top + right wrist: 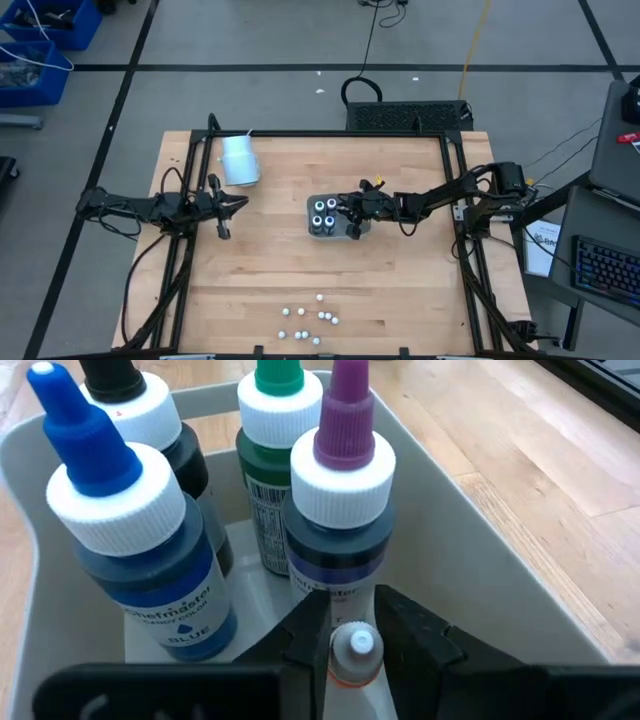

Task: Pick & Place food coloring
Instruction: Put the orange food coloring bottle into the bin

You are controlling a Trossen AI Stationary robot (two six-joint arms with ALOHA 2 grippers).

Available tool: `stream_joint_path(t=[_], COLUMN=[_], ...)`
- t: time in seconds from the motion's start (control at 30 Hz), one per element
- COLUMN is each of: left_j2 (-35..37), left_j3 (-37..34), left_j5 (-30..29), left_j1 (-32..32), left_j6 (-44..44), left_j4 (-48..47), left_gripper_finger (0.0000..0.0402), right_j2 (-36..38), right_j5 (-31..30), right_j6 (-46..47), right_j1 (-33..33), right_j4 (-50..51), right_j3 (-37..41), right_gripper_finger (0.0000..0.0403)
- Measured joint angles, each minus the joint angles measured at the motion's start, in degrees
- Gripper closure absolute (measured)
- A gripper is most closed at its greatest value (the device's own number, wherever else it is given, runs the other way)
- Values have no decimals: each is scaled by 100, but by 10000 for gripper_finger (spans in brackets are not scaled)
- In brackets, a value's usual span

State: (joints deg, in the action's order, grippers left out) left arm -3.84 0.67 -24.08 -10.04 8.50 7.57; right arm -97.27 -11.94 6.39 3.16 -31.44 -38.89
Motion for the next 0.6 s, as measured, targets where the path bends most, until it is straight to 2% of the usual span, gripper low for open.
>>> stream_joint_path(t=[0.6], left_j2=[0], left_j3=[0], left_j5=[1], left_j1=[0], left_j6=[-106], left_j4=[-1], left_gripper_finger=[360], right_j2=[29], right_j5=[4], right_j6=[-153], right_j1=[0], right_j4=[-10], right_j3=[0], right_gripper_finger=[330])
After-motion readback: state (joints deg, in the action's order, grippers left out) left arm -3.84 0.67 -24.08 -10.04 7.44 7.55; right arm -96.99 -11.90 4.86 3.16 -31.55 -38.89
